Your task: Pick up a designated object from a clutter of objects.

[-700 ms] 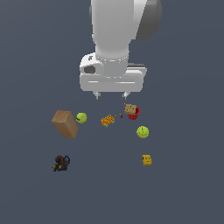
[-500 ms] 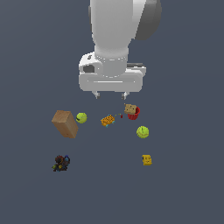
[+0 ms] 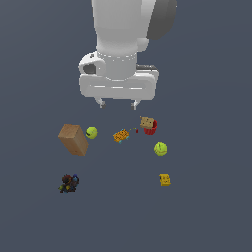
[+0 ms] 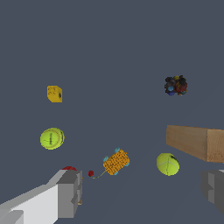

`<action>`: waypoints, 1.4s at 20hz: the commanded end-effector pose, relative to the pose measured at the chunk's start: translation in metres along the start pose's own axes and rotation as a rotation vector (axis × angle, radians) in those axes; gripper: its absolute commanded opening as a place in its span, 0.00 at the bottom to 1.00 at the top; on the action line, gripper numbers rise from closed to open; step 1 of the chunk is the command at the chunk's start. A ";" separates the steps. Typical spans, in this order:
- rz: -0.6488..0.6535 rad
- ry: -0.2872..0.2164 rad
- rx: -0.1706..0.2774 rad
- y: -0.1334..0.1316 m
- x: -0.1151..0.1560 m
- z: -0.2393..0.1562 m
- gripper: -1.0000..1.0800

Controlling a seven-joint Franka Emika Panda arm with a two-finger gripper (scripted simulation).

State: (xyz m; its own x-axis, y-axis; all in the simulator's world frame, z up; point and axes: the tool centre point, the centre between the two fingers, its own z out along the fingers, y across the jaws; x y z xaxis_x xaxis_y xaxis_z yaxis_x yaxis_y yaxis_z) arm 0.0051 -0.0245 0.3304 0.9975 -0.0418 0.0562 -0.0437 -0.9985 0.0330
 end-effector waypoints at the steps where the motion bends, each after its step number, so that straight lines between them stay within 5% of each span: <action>1: 0.010 0.000 0.001 0.001 0.002 0.001 0.96; 12: 0.197 -0.013 0.021 0.022 0.031 0.023 0.96; 28: 0.762 -0.050 0.039 0.097 0.102 0.109 0.96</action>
State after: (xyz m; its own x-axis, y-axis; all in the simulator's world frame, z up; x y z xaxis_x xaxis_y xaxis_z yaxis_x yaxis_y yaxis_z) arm 0.1024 -0.1205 0.2396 0.7336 -0.6796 0.0073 -0.6791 -0.7334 -0.0317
